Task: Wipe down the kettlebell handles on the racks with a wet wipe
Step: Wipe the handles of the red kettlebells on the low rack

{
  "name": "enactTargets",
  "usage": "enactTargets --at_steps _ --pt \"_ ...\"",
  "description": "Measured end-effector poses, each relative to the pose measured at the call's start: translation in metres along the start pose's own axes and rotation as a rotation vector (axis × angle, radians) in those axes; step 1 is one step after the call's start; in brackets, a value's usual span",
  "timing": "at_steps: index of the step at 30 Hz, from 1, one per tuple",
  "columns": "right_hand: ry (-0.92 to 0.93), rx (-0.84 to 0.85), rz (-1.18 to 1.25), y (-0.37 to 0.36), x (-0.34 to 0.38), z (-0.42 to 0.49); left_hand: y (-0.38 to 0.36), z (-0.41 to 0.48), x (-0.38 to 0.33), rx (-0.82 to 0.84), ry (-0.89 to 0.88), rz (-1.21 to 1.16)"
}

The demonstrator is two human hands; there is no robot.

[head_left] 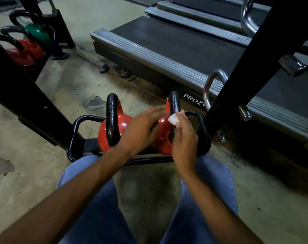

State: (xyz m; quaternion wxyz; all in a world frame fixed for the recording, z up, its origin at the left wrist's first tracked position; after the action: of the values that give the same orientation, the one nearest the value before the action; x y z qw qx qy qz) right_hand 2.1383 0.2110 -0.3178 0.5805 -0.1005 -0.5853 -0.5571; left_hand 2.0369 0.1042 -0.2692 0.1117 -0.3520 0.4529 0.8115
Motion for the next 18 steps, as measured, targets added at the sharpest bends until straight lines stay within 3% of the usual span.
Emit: enactTargets --at_steps 3,7,9,14,18 --pt "-0.348 -0.013 0.209 -0.004 -0.009 0.020 -0.006 0.061 0.003 0.165 -0.016 0.048" --pt "-0.768 0.405 0.748 -0.030 -0.033 0.074 -0.021 0.091 0.007 0.385 0.004 0.161" --pt "-0.801 0.489 0.784 -0.030 -0.042 0.069 -0.021 0.094 0.007 0.385 -0.004 0.163" --pt "-0.721 0.464 0.582 -0.024 -0.051 0.055 -0.020 0.092 0.010 0.382 -0.020 0.138" --pt "-0.696 0.488 0.584 -0.023 -0.042 0.069 -0.022 0.096 0.012 0.365 -0.051 0.190"
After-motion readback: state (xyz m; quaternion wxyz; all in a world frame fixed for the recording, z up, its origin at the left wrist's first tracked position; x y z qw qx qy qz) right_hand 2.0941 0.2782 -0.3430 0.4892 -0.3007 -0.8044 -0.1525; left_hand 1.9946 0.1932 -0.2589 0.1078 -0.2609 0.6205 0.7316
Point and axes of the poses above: each hand's wrist, its own z-axis towards the middle knuckle, its own y-axis out of the back of the hand, x = y × z, the point moved 5 cm from there along z, towards the middle knuckle, and after that the axes turned 10 degrees about -z, right-handed, at the moved point
